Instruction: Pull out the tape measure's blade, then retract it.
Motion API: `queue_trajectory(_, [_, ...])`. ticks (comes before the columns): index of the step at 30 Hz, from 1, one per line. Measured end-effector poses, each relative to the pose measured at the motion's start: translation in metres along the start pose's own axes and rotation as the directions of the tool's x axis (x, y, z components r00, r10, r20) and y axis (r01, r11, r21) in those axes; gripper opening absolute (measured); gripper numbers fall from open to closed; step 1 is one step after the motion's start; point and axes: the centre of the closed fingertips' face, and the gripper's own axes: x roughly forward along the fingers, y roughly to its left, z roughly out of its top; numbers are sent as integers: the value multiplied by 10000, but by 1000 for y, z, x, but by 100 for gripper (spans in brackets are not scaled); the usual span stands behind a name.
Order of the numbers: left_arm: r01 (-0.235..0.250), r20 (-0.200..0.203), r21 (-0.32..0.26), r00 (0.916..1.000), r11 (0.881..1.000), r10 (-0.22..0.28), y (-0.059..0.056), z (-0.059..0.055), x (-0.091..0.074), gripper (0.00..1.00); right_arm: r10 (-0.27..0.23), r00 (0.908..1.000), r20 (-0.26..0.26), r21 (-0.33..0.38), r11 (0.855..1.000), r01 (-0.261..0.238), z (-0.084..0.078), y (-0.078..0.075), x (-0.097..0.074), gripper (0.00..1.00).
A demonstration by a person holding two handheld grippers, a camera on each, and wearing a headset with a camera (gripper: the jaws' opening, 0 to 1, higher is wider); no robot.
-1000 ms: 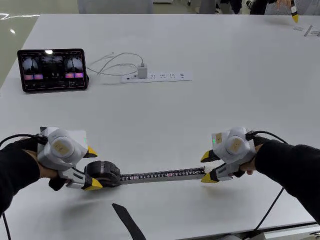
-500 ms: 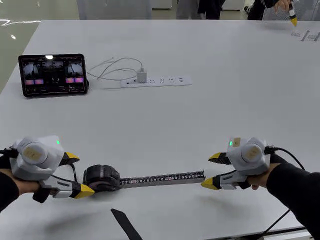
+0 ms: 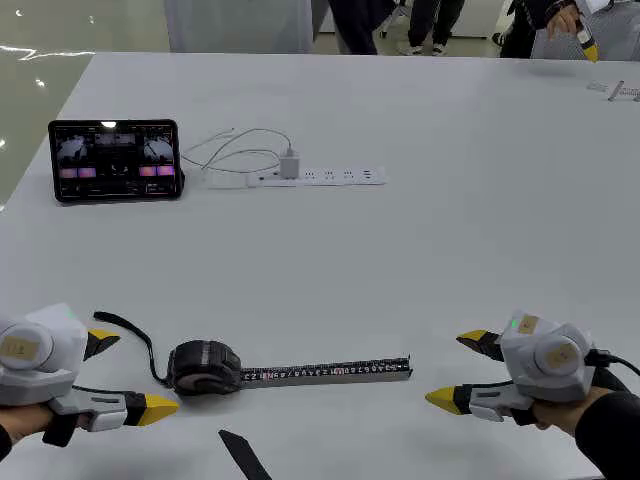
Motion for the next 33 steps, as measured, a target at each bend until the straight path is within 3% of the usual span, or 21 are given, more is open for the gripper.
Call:
queue_trajectory(5, [-301, 338, -671, 9989, 9973, 324, 2, -5, -9, 89, -336, 9992, 202, 210, 9992, 332, -10, 2, -14, 65])
queue_trajectory(8, [-480, 556, -784, 9971, 9958, 524, 3, -7, -12, 93, -502, 9986, 148, 338, 9982, 497, -18, 2, -20, 68])
queue_trajectory(16, [-519, 1047, -1088, 9925, 9927, 634, 0, -12, -21, 99, -827, 9964, 170, 551, 9951, 817, -27, -1, -38, 76])
queue_trajectory(20, [-244, 1390, -1033, 9895, 9944, 387, -6, -11, -26, 99, -956, 9953, 155, 561, 9939, 946, -30, -1, -39, 88])
queue_trajectory(26, [-472, 1299, -988, 9897, 9940, 599, -5, -18, -30, 99, -983, 9946, 326, 630, 9934, 962, -31, 5, -39, 99])
queue_trajectory(31, [-842, 1264, -994, 9873, 9915, 965, 1, -24, -36, 99, -1003, 9937, 493, 695, 9929, 968, -33, 7, -40, 99])
queue_trajectory(33, [-947, 1249, -1012, 9864, 9904, 1071, 2, -26, -37, 99, -900, 9955, 281, 453, 9950, 886, -37, 8, -41, 99])
